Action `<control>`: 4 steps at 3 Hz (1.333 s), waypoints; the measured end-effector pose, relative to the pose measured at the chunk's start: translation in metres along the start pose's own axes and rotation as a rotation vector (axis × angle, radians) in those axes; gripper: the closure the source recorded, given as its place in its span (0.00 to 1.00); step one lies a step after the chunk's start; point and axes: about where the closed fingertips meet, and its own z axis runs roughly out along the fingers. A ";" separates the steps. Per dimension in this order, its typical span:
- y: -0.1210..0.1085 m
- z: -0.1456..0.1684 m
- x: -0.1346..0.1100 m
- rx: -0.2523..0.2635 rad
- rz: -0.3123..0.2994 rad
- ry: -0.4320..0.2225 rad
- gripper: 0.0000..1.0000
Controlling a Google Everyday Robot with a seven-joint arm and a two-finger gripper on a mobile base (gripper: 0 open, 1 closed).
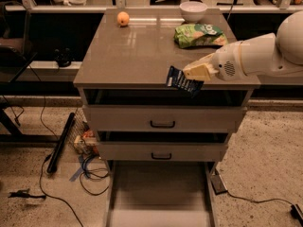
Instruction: Place rxbar blueberry into bottom drawer
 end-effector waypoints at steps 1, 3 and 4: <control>0.009 0.017 0.048 -0.042 0.063 0.072 1.00; 0.085 0.092 0.234 -0.237 0.359 0.231 1.00; 0.084 0.091 0.231 -0.234 0.355 0.228 1.00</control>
Offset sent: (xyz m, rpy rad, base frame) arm -0.1155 0.0034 -0.2677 0.0330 0.5464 0.0250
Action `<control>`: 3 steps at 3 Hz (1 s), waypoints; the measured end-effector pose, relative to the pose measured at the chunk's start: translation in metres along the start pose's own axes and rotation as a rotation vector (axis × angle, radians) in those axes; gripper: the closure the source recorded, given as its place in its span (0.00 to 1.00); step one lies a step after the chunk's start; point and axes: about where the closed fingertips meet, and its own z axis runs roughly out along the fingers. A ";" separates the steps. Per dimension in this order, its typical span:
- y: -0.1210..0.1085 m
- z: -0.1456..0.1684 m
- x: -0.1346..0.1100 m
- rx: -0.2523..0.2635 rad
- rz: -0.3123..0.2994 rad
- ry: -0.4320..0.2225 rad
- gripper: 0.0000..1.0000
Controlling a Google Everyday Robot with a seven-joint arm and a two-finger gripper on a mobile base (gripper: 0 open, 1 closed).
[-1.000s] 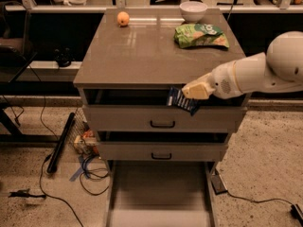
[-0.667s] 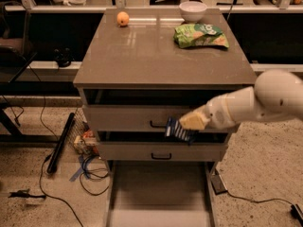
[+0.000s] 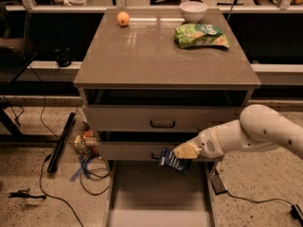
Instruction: Place rxbar blueberry into bottom drawer
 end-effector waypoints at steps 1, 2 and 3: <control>-0.005 0.015 0.014 -0.029 0.046 -0.004 1.00; -0.024 0.064 0.058 -0.064 0.169 -0.017 1.00; -0.056 0.125 0.104 -0.065 0.308 -0.065 1.00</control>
Offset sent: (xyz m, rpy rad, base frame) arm -0.0110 0.0191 -0.2125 0.1520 0.2768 -0.2421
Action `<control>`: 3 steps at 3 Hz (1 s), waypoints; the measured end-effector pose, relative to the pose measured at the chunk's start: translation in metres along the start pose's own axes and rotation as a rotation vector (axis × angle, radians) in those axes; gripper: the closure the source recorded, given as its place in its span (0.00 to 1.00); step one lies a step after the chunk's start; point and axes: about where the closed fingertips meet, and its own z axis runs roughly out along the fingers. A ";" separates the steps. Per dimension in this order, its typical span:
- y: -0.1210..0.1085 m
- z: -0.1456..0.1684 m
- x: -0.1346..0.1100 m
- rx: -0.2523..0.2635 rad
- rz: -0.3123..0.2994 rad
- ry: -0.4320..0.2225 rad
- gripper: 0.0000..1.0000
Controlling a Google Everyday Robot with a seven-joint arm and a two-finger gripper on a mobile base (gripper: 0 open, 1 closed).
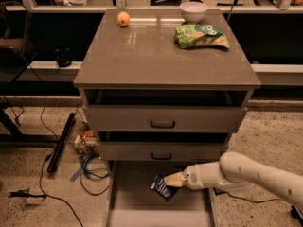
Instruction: Place rxbar blueberry into bottom drawer
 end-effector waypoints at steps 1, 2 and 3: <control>-0.047 0.056 0.033 -0.005 0.143 -0.062 1.00; -0.053 0.089 0.072 -0.051 0.218 -0.039 1.00; -0.063 0.102 0.072 -0.049 0.230 -0.042 1.00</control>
Offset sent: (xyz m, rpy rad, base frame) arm 0.0032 0.0117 -0.0706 0.0491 0.0712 -0.1091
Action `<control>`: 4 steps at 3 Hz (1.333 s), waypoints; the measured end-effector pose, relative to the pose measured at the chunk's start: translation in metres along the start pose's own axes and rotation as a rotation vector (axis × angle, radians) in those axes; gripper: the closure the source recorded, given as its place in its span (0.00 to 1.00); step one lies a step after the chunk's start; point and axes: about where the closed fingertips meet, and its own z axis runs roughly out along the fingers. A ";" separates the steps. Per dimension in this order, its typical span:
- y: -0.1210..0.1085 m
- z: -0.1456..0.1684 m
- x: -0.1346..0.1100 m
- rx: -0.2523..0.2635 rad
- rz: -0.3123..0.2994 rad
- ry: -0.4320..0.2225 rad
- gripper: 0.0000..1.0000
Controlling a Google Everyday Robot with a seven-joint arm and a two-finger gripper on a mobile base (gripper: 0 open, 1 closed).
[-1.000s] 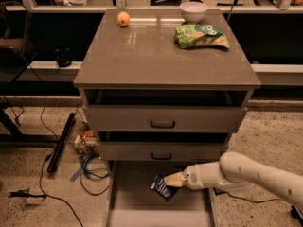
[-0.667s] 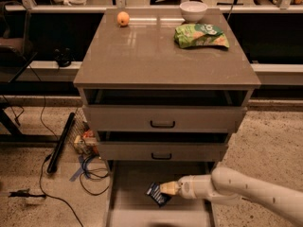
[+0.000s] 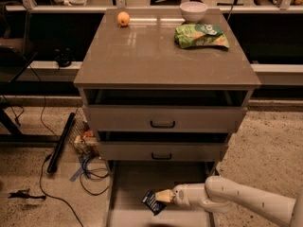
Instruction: Place rxbar blueberry into bottom drawer
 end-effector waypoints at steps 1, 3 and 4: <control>-0.032 0.020 -0.012 0.019 0.036 -0.047 1.00; -0.088 0.079 -0.034 0.207 0.046 -0.041 0.83; -0.101 0.102 -0.038 0.252 0.050 -0.020 0.61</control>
Offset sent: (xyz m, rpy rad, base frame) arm 0.0936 0.0088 -0.1181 -0.2158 0.0031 -0.1957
